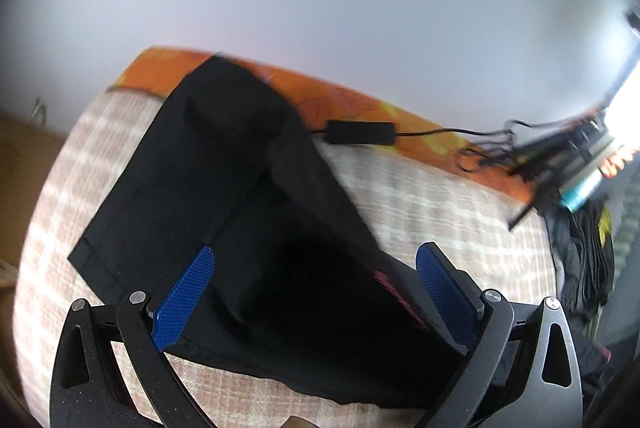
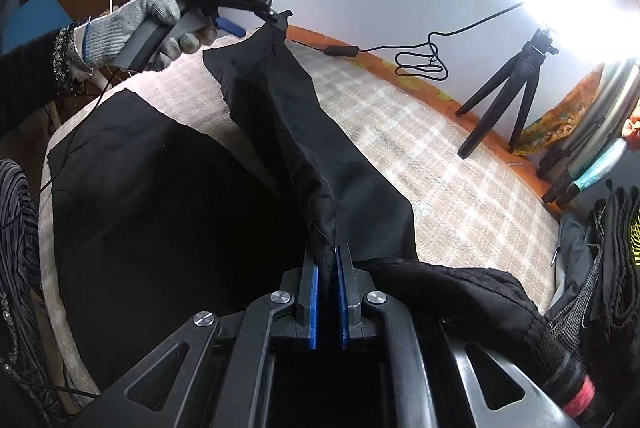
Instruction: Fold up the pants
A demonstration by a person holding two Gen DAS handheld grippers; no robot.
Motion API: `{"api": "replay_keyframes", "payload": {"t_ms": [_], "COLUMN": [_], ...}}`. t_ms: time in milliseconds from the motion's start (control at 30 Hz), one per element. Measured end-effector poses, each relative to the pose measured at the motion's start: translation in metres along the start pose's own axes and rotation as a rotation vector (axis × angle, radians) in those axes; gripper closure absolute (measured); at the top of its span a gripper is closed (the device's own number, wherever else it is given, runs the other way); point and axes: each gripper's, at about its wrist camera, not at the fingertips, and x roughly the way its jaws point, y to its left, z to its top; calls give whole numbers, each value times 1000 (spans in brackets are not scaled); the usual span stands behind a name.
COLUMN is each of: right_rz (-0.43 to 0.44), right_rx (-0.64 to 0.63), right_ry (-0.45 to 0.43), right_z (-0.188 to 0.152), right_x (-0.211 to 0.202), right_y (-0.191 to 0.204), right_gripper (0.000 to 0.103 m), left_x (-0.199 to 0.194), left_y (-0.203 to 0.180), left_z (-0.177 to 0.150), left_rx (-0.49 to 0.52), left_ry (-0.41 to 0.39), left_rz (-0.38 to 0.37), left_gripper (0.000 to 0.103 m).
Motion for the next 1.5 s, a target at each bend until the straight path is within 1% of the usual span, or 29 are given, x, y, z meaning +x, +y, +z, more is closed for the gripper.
{"api": "replay_keyframes", "payload": {"t_ms": [33,100,133,167,200,233,267,300,367,467,667,733,767,900,1000,1067,1167,1267,1333,1500], "right_rz": [1,-2,-5,-11,-19,-32,-42,-51,-78,-126,-196,-210,-216,-240,-242,-240,-251,-237,-230,-224], "right_rx": [2,1,1,-2,-7,-10,-13,-14,-14,-16,11,10,6,-21,-27,-25,-40,-14,14,93], "right_ry": [-1,-2,0,2,5,2,2,1,-9,-22,-60,-69,-72,-79,-66,-36,13,43,56,68], "right_z": [-2,-4,-5,-6,-6,-7,-7,-8,-7,-4,3,2,1,-7,-16,-26,-43,-61,-75,-97], "right_x": [-2,-4,-5,-5,-3,-3,-5,-7,-14,-25,-57,-67,-73,-96,-104,-106,-104,-98,-94,-82], "right_y": [1,5,6,7,7,9,9,10,10,10,10,15,18,36,47,58,72,80,83,88], "right_gripper": [98,98,98,98,98,98,98,98,98,98,98,98,98,98,98,98,98,98,98,98], "left_x": [3,8,9,10,12,12,9,3,-10,-33,-95,-120,-125,-162,-183,-192,-200,-190,-178,-155], "left_y": [4,16,21,25,28,30,31,31,28,28,29,33,28,30,36,39,52,61,71,96], "left_z": [1,6,7,7,6,3,-1,-6,-12,-24,-48,-60,-68,-98,-132,-155,-193,-226,-246,-276], "left_rx": [-28,-117,-150,-164,-174,-176,-164,-138,-96,-75,-24,4,13,33,46,65,39,9,-43,-142], "left_ry": [0,-10,-20,-21,-19,-25,-49,-81,-125,-172,-259,-291,-303,-340,-360,-362,-354,-322,-290,-242], "left_rz": [-5,-3,-18,-38,-69,-104,-115,-108,-118,-145,-161,-170,-168,-170,-167,-150,-162,-159,-178,-235], "left_gripper": [3,8,25,52,69,95,99,99,99,100,100,100,100,100,100,100,100,100,100,100]}}
